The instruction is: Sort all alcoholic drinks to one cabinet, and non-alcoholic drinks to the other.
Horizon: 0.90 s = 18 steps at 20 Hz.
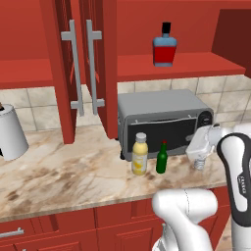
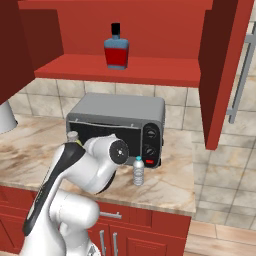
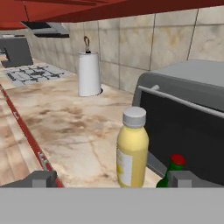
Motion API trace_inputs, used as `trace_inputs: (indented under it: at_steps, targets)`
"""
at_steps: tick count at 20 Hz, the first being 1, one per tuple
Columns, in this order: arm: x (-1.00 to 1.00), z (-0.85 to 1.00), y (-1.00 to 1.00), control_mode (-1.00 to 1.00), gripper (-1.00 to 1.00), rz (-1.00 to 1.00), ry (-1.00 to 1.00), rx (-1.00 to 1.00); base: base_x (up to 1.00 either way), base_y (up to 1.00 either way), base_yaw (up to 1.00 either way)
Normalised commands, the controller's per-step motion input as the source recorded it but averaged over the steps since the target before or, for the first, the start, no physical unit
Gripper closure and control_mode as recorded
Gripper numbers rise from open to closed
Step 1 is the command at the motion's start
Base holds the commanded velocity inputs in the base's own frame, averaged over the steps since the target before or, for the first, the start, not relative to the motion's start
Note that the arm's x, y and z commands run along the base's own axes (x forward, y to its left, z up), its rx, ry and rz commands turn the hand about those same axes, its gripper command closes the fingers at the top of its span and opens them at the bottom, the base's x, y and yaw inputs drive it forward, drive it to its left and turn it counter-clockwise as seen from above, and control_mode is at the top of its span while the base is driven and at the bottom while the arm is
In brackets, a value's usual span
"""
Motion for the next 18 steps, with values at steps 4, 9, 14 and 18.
trace_inputs:
  at_steps: [4,9,14,18]
  targets:
    - [-0.01,-0.25,0.00,-1.00,-1.00,0.06,0.00,0.00,0.00,0.00,0.00]
    - [0.00,-0.23,0.00,-1.00,-1.00,0.07,0.00,0.00,0.00,0.00,0.00]
    - [0.00,-0.19,0.00,-1.00,-1.00,0.04,0.00,0.00,0.00,0.00,0.00]
    - [0.00,-0.13,0.00,-1.00,-1.00,0.00,0.00,0.00,0.00,0.00,0.00]
